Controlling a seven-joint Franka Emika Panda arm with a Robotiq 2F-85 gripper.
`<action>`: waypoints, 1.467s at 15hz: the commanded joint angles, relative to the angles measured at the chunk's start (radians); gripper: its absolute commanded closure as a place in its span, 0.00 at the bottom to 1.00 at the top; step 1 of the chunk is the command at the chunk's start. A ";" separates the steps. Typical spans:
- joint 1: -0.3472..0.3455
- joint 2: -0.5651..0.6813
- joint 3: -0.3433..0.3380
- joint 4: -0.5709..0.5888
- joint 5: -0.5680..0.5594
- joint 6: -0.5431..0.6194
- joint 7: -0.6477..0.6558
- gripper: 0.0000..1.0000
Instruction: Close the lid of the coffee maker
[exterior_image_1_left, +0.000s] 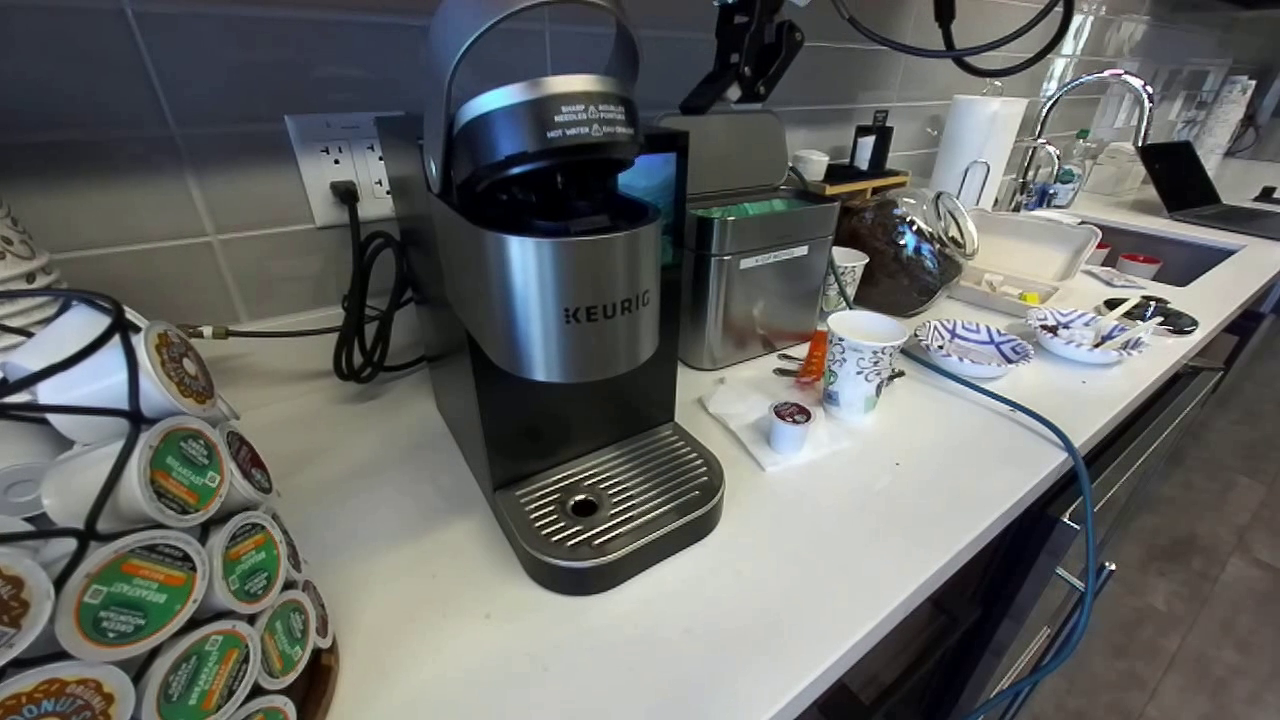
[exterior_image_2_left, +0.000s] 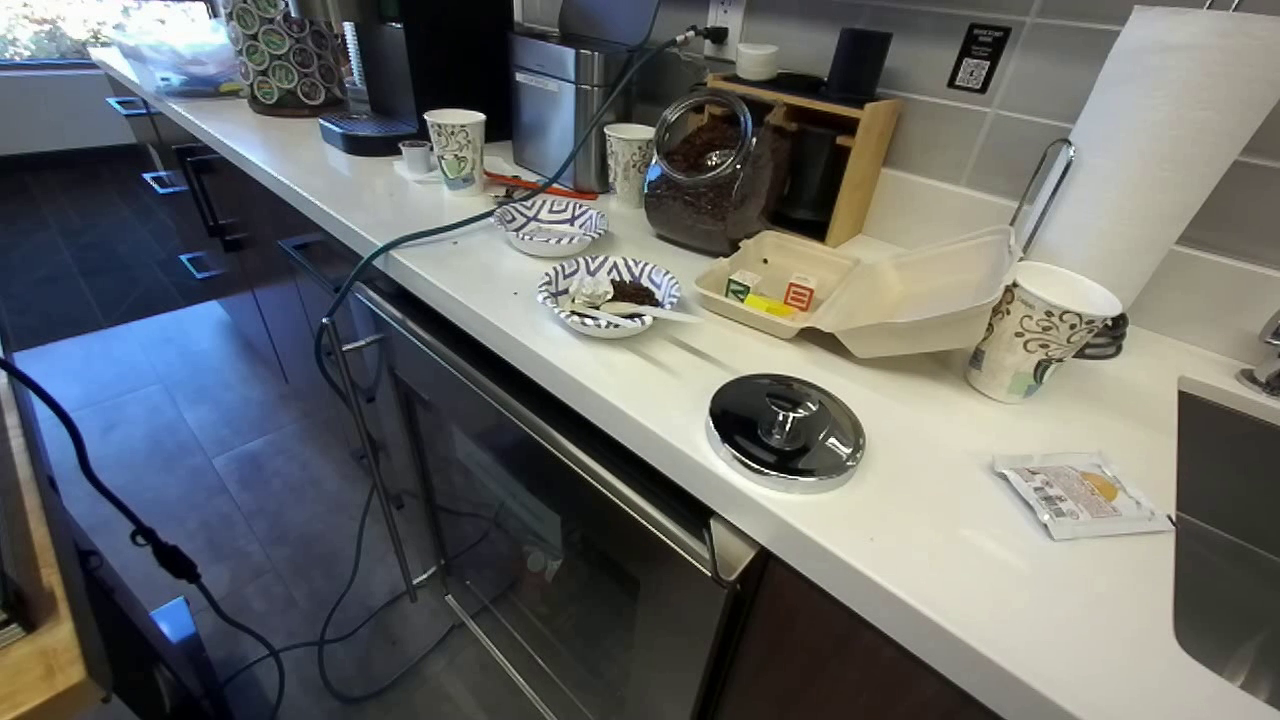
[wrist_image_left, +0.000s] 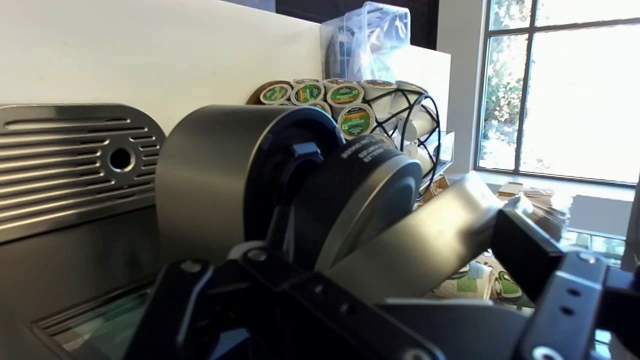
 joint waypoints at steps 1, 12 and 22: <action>-0.003 -0.058 -0.007 -0.081 -0.002 0.036 -0.027 0.00; 0.047 -0.029 0.011 -0.042 0.038 0.528 -0.258 0.00; 0.092 0.146 0.042 0.144 0.038 0.637 -0.389 0.00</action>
